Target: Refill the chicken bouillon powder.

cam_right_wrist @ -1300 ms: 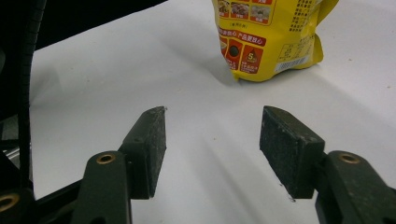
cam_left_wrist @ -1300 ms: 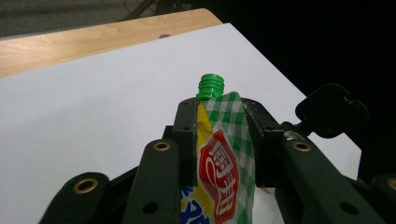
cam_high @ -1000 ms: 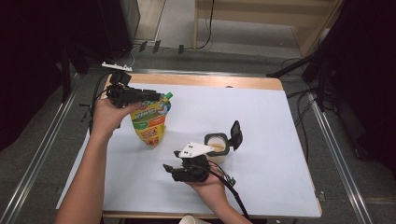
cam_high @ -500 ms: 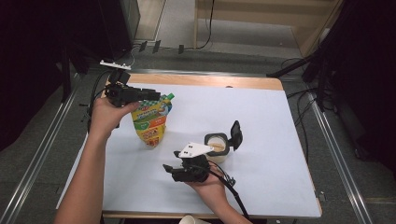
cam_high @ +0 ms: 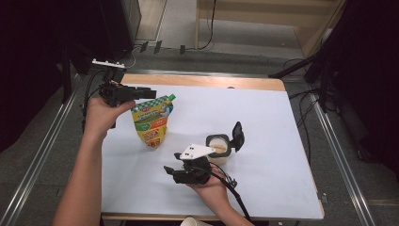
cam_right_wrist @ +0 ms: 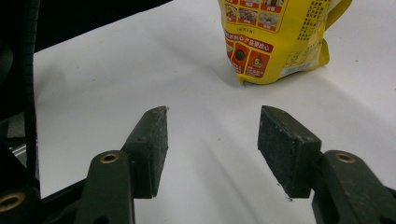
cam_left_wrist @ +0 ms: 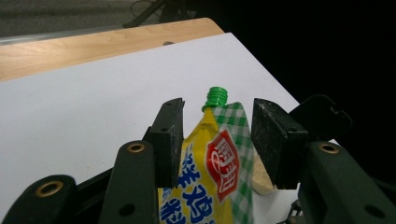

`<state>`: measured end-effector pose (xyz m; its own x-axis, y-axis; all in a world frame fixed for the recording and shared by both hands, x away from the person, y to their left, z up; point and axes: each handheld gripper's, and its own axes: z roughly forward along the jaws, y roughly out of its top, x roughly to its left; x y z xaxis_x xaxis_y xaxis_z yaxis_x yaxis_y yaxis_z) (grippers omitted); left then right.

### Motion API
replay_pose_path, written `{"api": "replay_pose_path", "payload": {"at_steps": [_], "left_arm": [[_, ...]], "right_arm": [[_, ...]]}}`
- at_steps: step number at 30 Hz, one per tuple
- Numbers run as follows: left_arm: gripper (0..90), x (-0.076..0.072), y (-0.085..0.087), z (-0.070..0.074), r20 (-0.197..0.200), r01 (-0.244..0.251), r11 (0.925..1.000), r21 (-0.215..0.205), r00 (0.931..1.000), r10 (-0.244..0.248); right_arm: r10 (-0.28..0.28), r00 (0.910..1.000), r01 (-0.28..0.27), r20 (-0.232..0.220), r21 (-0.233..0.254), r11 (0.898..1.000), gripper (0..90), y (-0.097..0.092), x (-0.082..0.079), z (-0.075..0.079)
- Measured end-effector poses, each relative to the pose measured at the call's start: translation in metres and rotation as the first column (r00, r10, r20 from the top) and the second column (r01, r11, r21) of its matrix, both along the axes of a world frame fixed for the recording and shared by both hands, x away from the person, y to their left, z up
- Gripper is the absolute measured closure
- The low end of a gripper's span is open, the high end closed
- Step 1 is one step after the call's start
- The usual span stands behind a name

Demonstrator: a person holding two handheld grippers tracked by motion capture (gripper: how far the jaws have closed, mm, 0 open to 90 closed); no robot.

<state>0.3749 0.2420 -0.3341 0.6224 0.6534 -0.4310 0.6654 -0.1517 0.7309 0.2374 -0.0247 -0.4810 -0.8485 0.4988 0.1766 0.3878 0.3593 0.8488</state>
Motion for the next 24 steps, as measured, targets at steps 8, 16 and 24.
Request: {"api": "replay_pose_path", "payload": {"at_steps": [8, 16, 24], "left_arm": [[51.0, 0.001, 0.009, -0.001, -0.001, -0.027, 0.9996, -0.005, 0.9996, 0.027], [48.0, 0.004, 0.017, -0.006, -0.018, -0.057, 0.9984, -0.003, 0.9982, 0.057], [48.5, 0.005, 0.018, -0.010, -0.039, -0.050, 0.9986, 0.017, 0.9979, 0.051]], "right_arm": [[-0.003, 1.0000, 0.003, -0.003, 0.018, 1.000, 45.2, -0.004, 0.002, 0.004], [-0.009, 0.9992, 0.010, -0.038, 0.014, 1.000, 44.6, -0.011, 0.008, 0.016], [-0.020, 0.9992, 0.020, -0.035, 0.020, 1.000, 44.6, -0.021, 0.011, 0.026]]}}
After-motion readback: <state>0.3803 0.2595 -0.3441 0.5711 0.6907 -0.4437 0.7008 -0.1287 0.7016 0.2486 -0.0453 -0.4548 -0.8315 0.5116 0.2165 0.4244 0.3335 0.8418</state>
